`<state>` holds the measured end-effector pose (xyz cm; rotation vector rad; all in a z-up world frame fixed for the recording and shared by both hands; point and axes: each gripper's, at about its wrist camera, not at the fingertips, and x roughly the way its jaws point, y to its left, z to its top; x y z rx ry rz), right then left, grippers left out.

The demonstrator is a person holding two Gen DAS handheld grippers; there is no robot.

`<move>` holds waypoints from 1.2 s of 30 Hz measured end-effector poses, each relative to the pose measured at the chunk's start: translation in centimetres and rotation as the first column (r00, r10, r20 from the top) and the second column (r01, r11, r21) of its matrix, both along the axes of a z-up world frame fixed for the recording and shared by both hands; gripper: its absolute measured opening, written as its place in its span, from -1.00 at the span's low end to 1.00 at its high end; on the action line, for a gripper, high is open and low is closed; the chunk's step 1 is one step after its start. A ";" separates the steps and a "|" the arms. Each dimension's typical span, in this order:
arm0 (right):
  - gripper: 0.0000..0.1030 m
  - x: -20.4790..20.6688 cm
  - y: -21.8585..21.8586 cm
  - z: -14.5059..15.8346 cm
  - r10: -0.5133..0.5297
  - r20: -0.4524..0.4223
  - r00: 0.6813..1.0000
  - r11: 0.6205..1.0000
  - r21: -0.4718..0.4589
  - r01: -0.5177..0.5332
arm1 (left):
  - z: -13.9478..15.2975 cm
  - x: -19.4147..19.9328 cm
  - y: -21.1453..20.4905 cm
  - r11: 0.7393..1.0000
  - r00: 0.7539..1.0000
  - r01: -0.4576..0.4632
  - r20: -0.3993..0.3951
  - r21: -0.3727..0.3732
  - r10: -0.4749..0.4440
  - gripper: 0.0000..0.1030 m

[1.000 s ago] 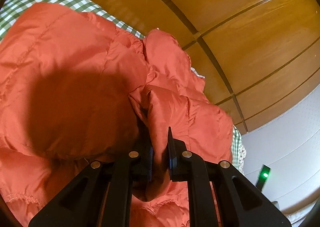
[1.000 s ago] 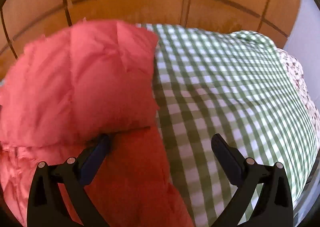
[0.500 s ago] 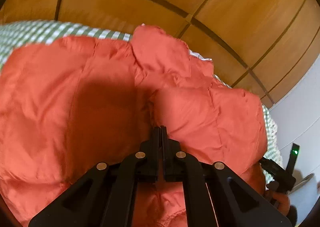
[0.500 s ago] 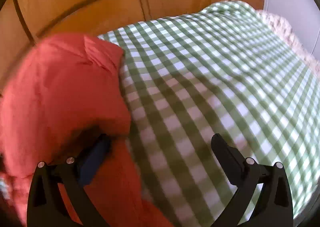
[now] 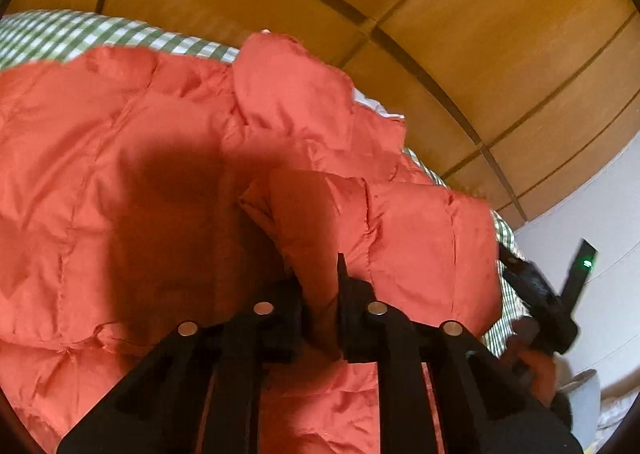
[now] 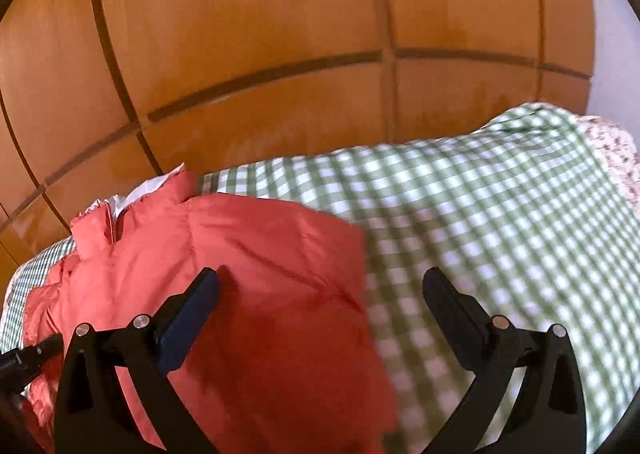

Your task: Fold small clothes

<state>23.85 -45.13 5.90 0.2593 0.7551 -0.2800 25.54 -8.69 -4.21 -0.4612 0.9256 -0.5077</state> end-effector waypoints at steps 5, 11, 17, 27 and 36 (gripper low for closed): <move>0.96 0.5 -2.8 -5.3 -0.105 -0.117 0.988 0.993 0.042 0.111 | 0.5 1.0 0.9 0.988 0.999 -0.021 0.047 0.150 0.014 -0.91; 0.96 -1.2 -3.1 -2.5 -0.090 -0.030 0.995 0.993 0.078 0.093 | -1.5 0.3 0.0 0.970 0.993 -0.006 0.112 0.243 -0.022 -0.91; 0.96 3.0 -3.3 -3.2 -0.072 -0.104 0.992 0.997 0.003 0.073 | -1.5 0.9 0.2 0.969 0.993 -0.021 0.118 0.247 -0.008 -0.85; 0.96 1.0 -7.0 -4.5 -0.285 -0.136 0.949 0.956 0.027 0.291 | -2.5 0.6 0.6 0.960 0.989 -0.014 0.147 0.280 -0.029 -0.36; 0.96 -2.4 -0.4 -0.3 -0.062 -0.033 0.998 0.997 -0.054 0.060 | 2.8 -2.7 -1.2 0.965 0.964 -0.070 0.265 0.251 0.001 0.12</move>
